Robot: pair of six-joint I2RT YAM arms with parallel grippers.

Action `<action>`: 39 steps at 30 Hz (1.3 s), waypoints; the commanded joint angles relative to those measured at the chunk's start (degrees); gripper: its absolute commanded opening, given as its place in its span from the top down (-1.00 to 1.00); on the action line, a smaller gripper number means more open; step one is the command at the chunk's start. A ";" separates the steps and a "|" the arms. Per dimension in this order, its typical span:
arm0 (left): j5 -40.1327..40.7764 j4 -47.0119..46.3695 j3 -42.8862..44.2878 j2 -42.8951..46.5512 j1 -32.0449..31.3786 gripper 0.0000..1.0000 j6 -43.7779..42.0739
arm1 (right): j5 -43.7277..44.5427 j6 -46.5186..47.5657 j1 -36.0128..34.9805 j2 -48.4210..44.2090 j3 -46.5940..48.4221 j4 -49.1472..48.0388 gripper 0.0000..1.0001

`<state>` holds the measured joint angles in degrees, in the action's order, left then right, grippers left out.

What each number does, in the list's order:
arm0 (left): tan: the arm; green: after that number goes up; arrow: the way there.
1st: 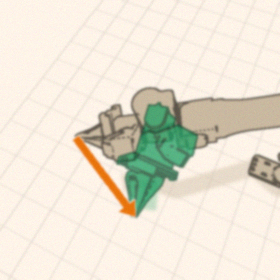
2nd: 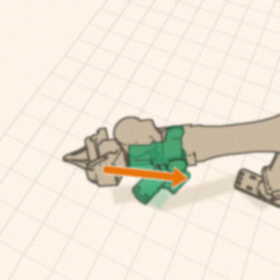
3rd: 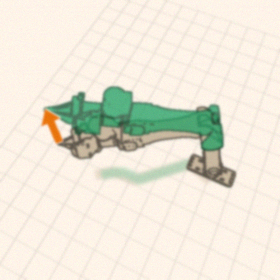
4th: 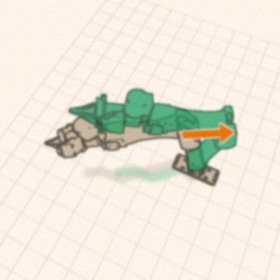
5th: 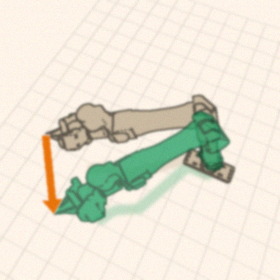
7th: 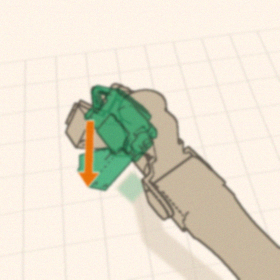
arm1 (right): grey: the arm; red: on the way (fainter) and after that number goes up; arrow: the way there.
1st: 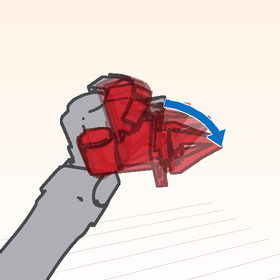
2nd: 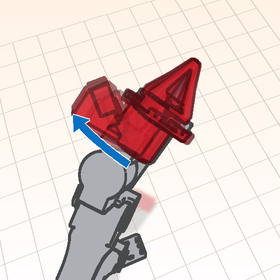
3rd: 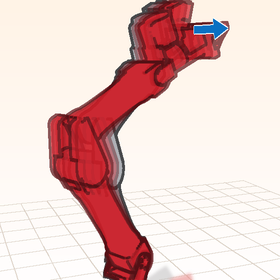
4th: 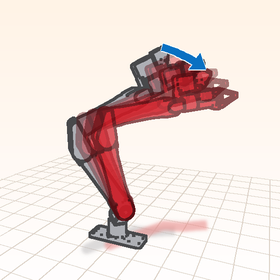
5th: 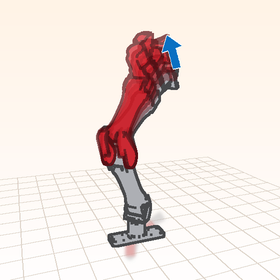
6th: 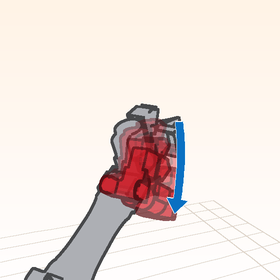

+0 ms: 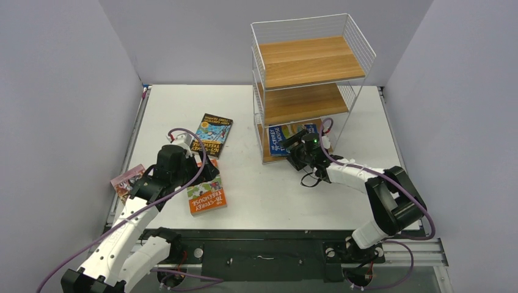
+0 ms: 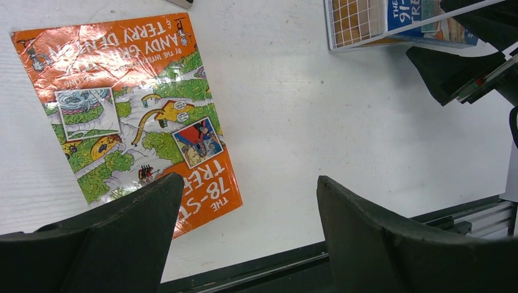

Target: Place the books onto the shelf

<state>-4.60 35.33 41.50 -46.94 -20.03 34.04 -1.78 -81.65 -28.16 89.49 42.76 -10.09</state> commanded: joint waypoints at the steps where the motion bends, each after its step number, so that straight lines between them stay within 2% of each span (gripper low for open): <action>1: -0.58 -3.70 0.50 0.26 0.34 -0.56 0.12 | 1.52 5.83 1.46 -6.28 -3.12 0.90 -0.40; 6: -0.92 -4.44 0.23 -0.24 0.34 -0.56 0.51 | 0.74 9.92 4.43 -8.19 -6.27 -2.28 -0.39; 16: -0.30 -4.82 -0.29 1.93 0.37 -0.56 1.16 | -2.15 17.31 7.49 -4.66 -0.34 -2.05 -0.33; 29: -1.59 -5.71 -0.67 1.43 0.34 -0.56 1.38 | -4.93 17.52 8.05 -1.29 0.73 -7.60 -0.32; 39: -2.11 -6.21 -0.18 -0.04 0.35 -0.56 1.24 | -0.97 19.69 8.53 -6.25 -4.91 -5.29 -0.31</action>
<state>-5.45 32.71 40.73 -46.17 -20.03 35.33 -5.28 -64.51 -20.27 86.67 39.20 -13.98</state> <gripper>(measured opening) 0.780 0.658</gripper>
